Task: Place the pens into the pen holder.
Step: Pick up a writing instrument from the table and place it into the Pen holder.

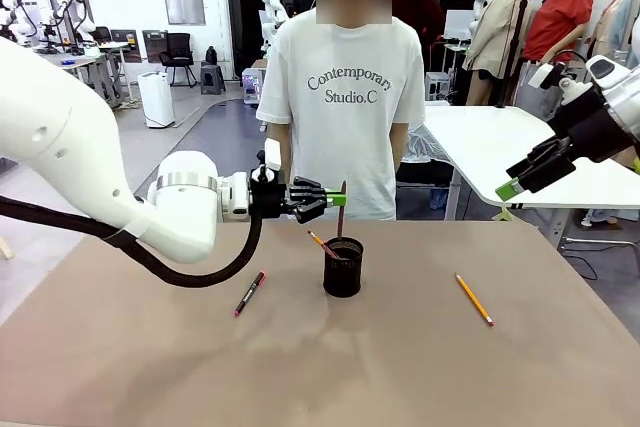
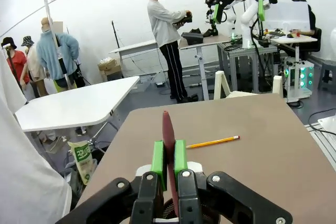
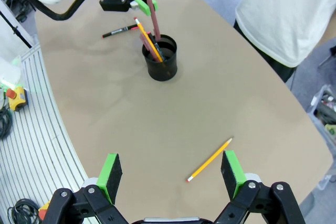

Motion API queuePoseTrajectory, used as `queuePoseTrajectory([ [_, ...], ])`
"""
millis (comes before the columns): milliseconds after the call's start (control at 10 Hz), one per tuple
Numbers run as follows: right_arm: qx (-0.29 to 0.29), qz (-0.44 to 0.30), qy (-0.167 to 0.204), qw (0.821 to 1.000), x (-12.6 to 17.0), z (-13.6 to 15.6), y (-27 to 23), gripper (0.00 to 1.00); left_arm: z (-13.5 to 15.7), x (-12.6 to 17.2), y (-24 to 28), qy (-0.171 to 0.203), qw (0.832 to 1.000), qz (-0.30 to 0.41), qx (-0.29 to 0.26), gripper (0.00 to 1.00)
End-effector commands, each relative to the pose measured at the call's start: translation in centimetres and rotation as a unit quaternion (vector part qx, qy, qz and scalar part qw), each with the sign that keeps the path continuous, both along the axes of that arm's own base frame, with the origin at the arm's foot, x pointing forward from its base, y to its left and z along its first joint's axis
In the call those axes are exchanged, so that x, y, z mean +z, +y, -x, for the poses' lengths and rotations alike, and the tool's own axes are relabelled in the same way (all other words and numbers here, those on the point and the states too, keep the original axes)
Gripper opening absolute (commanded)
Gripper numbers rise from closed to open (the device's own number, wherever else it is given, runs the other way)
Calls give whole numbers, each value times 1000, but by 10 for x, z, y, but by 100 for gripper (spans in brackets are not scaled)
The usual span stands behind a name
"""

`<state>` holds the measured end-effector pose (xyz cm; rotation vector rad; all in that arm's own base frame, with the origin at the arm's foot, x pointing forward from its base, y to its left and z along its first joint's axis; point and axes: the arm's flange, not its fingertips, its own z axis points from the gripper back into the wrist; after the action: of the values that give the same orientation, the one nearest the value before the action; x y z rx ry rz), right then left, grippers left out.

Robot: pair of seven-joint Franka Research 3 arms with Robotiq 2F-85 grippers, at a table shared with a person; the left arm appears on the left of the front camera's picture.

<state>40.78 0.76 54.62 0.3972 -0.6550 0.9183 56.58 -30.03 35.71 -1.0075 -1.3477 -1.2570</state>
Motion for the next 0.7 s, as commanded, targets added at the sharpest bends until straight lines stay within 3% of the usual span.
queuePoseTrajectory([
  [0, 4, -7, -3, 1000, 1, -1, 0, 100, -4, -9, -7, -7, 999, 22, -25, 0],
  [500, 4, -7, -3, 1000, 1, -1, 0, 100, -3, -34, -20, 1, 999, 27, -47, 0],
  [600, 4, -7, -3, 1000, 1, -1, 0, 100, -2, -35, -21, 1, 998, 28, -54, 7],
])
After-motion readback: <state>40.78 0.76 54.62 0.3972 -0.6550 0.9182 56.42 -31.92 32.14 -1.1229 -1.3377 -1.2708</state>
